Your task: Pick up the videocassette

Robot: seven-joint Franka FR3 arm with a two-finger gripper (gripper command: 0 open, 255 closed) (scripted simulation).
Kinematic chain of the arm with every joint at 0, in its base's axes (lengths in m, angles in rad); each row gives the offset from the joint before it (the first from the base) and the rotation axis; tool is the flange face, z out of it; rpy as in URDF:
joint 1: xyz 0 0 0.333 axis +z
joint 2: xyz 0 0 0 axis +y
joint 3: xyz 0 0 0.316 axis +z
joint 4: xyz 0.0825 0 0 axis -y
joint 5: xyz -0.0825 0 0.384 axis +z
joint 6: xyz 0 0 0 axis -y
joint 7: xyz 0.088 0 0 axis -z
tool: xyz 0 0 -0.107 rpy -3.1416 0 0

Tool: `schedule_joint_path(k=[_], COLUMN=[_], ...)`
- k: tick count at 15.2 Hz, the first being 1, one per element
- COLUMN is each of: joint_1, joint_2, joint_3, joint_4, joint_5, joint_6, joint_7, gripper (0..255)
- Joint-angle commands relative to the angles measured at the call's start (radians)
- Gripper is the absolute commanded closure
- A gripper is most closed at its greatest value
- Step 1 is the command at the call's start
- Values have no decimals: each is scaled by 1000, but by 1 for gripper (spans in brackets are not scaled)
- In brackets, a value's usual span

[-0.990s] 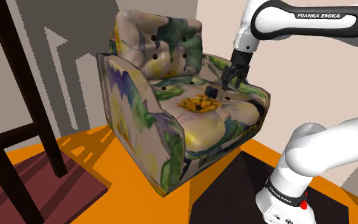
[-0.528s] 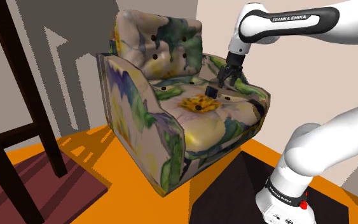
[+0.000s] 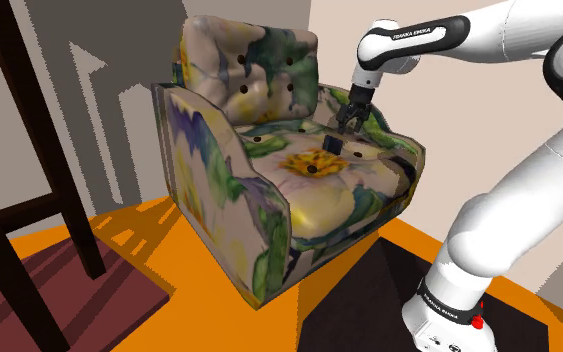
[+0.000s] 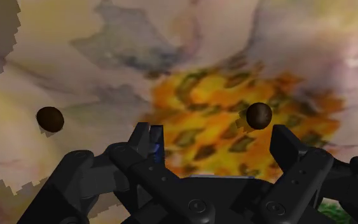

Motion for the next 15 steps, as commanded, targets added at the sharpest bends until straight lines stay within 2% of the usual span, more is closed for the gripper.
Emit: schedule_joint_path(k=[1,5,14,15], joint_1=[0,-8,-10,-10], joint_2=[77,226,241,240], joint_3=[-38,-94,-96,-96], joint_4=[56,178,91,91], joint_5=[27,98,108,108], joint_6=[12,17,116,115], joint_7=[-55,-153,-167,-166], gripper=[0,0,0,255])
